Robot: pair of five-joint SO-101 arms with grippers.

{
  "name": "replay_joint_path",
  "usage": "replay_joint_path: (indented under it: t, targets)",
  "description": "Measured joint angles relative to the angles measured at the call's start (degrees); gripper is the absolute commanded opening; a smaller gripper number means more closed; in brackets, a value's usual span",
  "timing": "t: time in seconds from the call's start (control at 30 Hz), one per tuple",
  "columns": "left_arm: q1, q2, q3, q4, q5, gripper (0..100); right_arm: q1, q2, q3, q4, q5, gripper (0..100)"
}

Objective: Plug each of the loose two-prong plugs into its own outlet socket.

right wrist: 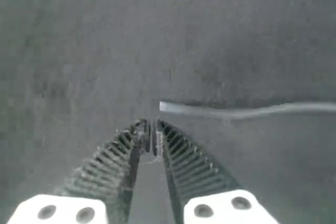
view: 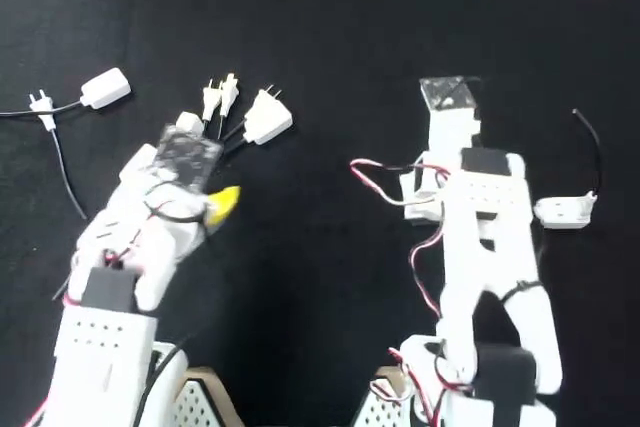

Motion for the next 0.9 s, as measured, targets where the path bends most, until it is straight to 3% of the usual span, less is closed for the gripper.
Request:
replay_joint_path:
  t: [0.43, 0.67, 0.9]
  targets:
    - [1.2, 51.0, -32.7, -1.0, -10.7, 29, 2.4, 1.6, 11.1, -11.9, 1.1, 1.2]
    - [-4.0, 61.7, -38.2, -0.6, -22.0, 24, 2.4, 1.7, 12.2, -13.7, 1.1, 1.2]
    - [-4.0, 73.2, -42.7, -7.4, -23.3, 24, 2.4, 1.7, 12.7, -14.9, 1.1, 1.2]
